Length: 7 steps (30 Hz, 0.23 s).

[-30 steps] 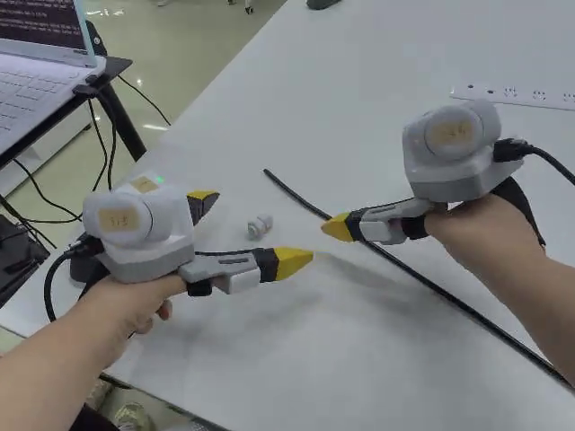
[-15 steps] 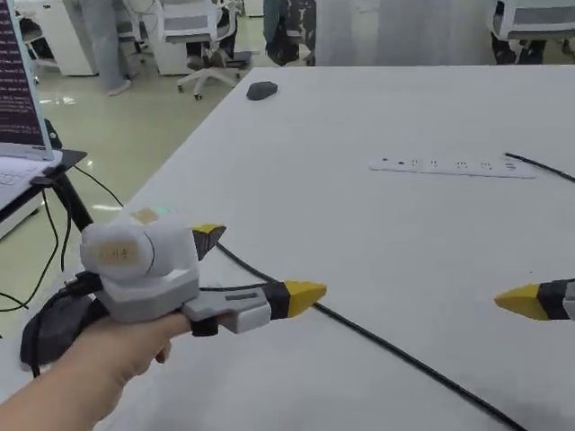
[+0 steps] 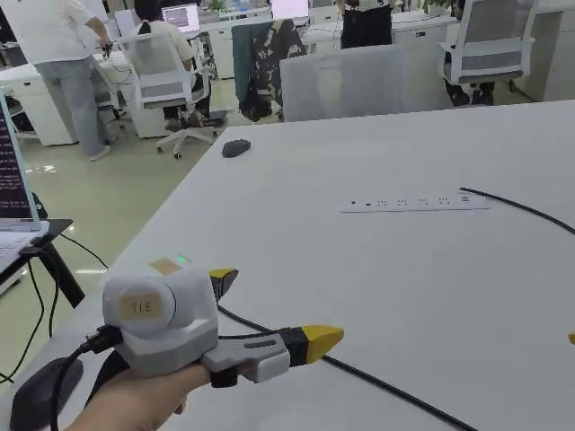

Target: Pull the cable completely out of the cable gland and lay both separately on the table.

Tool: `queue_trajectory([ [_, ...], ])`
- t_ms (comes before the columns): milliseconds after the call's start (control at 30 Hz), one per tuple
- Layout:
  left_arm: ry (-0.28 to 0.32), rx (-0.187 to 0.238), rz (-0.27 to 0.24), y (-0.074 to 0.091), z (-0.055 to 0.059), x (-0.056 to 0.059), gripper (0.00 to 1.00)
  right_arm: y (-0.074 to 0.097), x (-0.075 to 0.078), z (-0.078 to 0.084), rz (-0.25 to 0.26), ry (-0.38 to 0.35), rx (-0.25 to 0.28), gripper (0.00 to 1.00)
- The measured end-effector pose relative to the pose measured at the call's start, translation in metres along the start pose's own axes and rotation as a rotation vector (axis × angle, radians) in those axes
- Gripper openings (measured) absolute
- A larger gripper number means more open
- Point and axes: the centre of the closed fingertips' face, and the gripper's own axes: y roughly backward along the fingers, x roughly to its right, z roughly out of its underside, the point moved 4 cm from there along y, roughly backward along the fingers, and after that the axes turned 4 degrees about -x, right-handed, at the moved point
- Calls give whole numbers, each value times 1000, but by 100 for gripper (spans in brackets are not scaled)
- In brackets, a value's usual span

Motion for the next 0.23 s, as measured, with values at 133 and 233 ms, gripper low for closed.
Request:
queue_trajectory([
  [133, -55, -16, -19, 4, 1, -1, 100, -1, -5, 12, -7, -16, -28, 95],
  [233, -50, -19, -25, 6, 1, -3, 100, 2, -7, 10, -12, -44, -9, 99],
])
